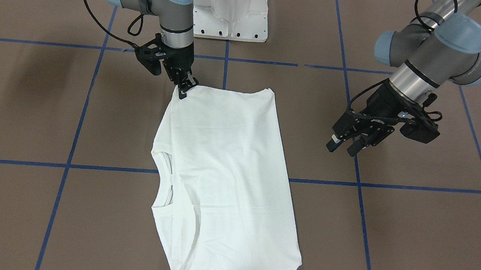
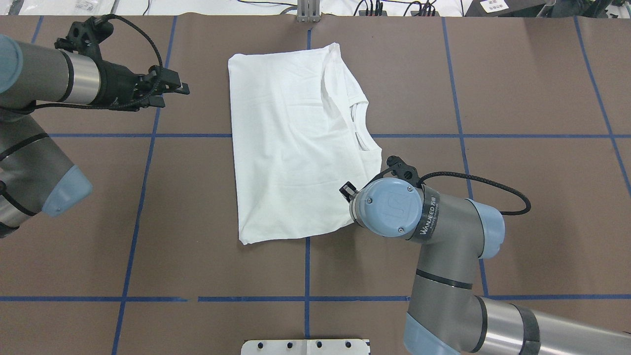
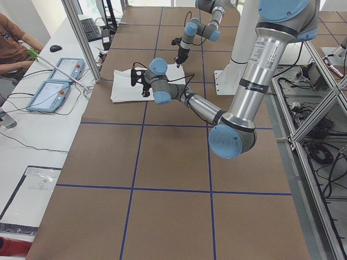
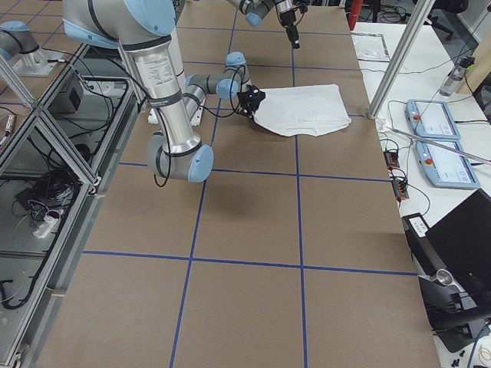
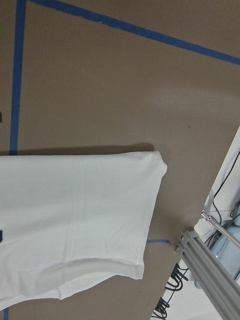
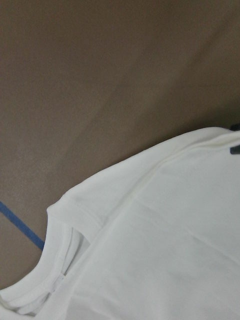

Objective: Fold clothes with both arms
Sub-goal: 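Move the left gripper to the shirt's near edge beside the right gripper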

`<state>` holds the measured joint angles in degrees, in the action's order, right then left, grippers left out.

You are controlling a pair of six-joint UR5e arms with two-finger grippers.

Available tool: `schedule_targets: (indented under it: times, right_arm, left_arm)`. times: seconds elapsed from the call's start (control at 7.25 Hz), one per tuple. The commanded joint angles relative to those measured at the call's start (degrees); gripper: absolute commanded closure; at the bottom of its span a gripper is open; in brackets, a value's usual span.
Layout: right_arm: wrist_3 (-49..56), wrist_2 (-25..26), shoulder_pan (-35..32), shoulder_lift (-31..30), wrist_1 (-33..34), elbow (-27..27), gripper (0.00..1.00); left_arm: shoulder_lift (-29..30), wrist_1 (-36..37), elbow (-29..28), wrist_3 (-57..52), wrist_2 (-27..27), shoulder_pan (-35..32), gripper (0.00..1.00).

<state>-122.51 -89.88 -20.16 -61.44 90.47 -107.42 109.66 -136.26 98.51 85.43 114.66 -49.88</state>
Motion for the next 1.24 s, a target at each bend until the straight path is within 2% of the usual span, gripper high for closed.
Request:
schedule_targets:
  times: [0.0,0.14,0.28,0.41,0.55,0.69,0.83,1.1]
  right_arm:
    - [-0.5,0.0,3.4,-1.5,7.1,-7.6,1.00]
    - [-0.6,0.1,5.1,-3.5,8.0,-9.3,1.00]
    - [-0.6,0.1,6.0,-3.9,8.0,-9.7,1.00]
    - [-0.6,0.0,6.5,-4.3,8.0,-10.4,1.00]
    - [-0.6,0.0,6.7,-5.0,8.0,-11.4,1.00]
    - [-0.5,0.0,6.8,-5.0,8.0,-11.6,1.00]
    - [-0.5,0.0,6.8,-5.0,8.0,-11.6,1.00]
    - [-0.5,0.0,6.9,-5.0,7.9,-11.6,1.00]
  left_arm:
    - [0.0,0.1,4.0,12.3,-1.3,5.9,0.23]
    - [-0.1,0.3,7.5,17.7,-4.1,10.7,0.22]
    - [-0.1,3.4,9.4,21.5,-9.7,16.7,0.21]
    - [-0.1,12.2,13.5,24.0,-13.5,22.5,0.21]
    - [-0.2,18.9,15.2,26.8,-18.2,28.2,0.21]
    - [-1.3,21.5,15.6,29.9,-21.0,32.1,0.21]
    - [-2.7,21.7,15.4,32.6,-22.9,35.1,0.22]
    - [-2.8,21.8,14.3,34.3,-23.1,38.0,0.22]
